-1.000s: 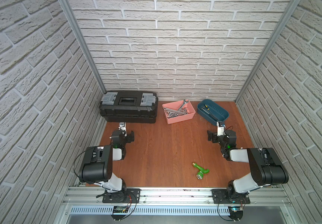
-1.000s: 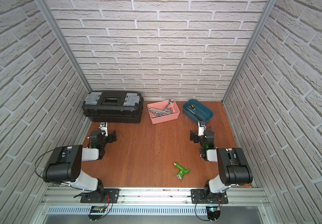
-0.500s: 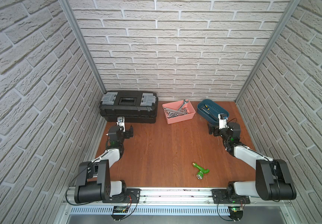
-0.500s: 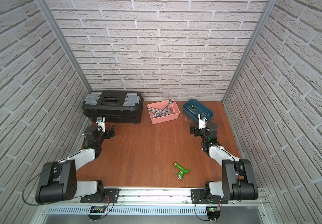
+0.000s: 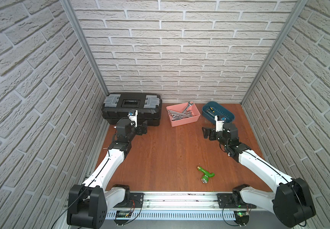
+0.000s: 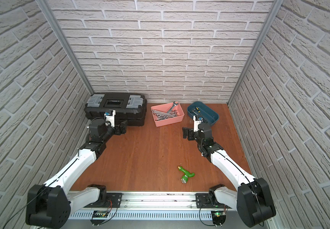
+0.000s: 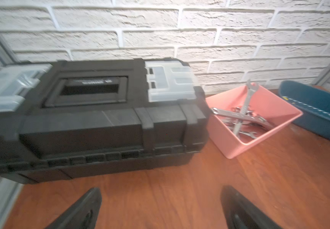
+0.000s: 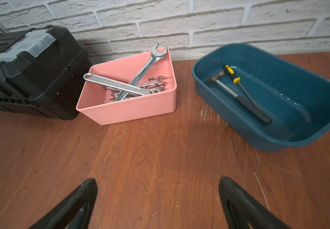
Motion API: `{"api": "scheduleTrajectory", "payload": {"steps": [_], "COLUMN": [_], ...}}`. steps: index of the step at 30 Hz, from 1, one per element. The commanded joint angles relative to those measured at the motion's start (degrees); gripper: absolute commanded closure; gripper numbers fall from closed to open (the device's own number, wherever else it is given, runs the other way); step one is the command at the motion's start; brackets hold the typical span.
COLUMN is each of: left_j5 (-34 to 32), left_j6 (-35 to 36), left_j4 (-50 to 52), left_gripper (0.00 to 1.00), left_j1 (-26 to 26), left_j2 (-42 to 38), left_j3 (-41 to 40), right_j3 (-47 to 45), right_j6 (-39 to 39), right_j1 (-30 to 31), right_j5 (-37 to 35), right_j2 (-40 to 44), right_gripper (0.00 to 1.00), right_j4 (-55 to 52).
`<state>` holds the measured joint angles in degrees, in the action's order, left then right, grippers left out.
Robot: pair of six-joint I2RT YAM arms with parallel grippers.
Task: Take out the wrench from the storage box
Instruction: Move the storage box to the center of the board.
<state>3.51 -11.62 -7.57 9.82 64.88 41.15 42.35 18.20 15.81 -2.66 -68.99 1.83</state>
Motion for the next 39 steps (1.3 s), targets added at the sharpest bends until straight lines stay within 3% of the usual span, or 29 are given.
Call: {"api": "scheduleTrajectory", "payload": {"steps": [1,7,17,31,39], "left_j5": [1.96,5.37,5.83,5.29,5.33], "left_j6": [-9.37,-16.4,-17.32,-12.97,-11.61], "left_j4": [-0.19,-1.2,1.68,5.91,7.0], "left_gripper": [0.02,0.02,0.02,0.02,0.02], "left_j1": [2.33,3.86,6.1,6.26,6.27], "left_j2": [1.76,5.21,7.76,6.91,5.93], "left_j3": [0.19,1.18,3.82,4.73,4.56], "right_j3": [7.78,24.15,44.53,59.96,63.41], "right_j6": [9.21,21.84,42.0,51.05,50.02], "right_j1": [2.55,5.96,7.01,6.6,6.79], "right_j5": [-6.18,-9.16,-9.34,-8.05,-5.77], "right_j2": [-5.14,-18.55,-37.26,-53.75,-54.8], "right_gripper": [0.02,0.06,0.19,0.32,0.36], "right_j4": [-7.89,-20.55,-33.2,-36.74,-36.22]}}
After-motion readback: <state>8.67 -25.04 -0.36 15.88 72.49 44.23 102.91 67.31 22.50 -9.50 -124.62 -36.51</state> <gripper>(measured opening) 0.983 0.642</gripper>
